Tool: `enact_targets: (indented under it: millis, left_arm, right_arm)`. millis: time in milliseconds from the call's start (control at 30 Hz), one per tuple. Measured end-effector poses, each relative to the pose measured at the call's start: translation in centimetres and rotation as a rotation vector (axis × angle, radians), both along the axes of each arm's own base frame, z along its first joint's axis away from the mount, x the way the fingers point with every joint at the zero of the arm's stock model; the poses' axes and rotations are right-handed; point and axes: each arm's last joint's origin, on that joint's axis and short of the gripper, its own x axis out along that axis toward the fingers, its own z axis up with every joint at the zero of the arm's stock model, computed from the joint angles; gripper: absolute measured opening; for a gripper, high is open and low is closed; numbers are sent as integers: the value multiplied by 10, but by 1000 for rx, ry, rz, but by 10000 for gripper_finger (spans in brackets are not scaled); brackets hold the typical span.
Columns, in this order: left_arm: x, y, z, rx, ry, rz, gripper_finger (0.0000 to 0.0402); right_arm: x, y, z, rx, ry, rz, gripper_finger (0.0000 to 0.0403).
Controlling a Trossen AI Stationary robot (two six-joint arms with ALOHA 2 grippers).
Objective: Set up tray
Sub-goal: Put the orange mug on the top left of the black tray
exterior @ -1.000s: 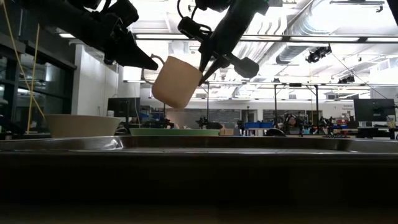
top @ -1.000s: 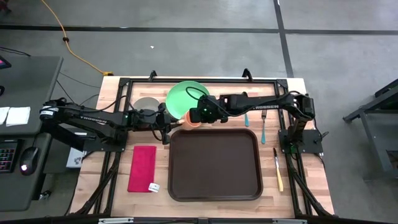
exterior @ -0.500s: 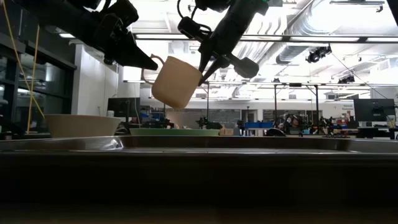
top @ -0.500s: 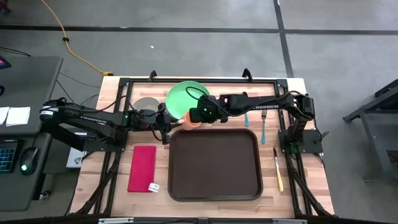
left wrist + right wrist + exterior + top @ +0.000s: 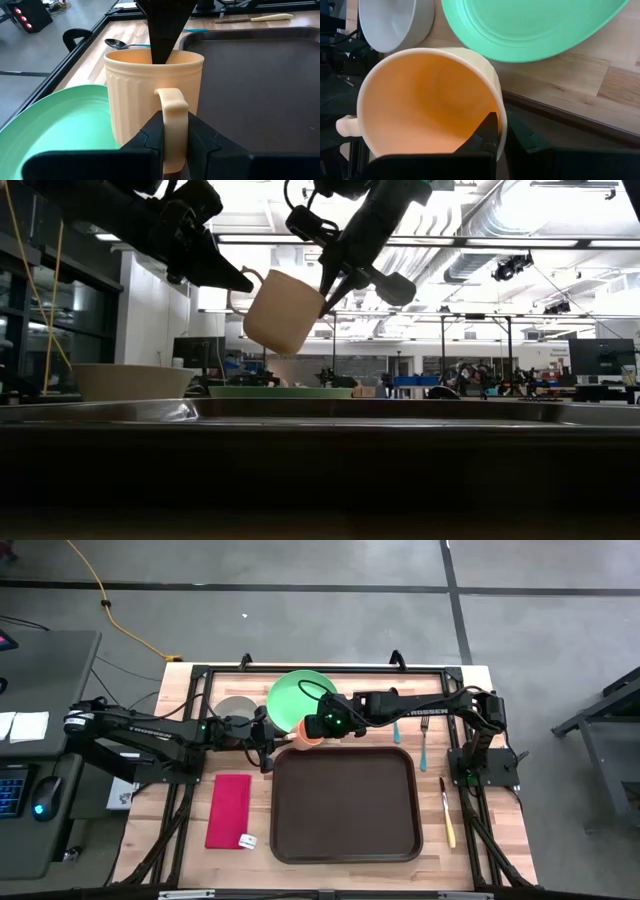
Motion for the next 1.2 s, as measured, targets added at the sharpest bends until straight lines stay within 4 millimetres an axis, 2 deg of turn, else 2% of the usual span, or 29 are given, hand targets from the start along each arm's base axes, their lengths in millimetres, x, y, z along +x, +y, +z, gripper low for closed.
enact_targets:
  millis: [367,767,1200]
  left_arm:
    - [-1,0,-1,-11,16,-4,83]
    - [-1,0,-3,-11,28,5,75]
    - [-2,0,-5,-33,49,-7,73]
  right_arm:
    - [0,-2,0,13,-5,39,2]
    - [1,-1,1,31,-22,67,72]
    - [1,-1,1,47,-27,75,78]
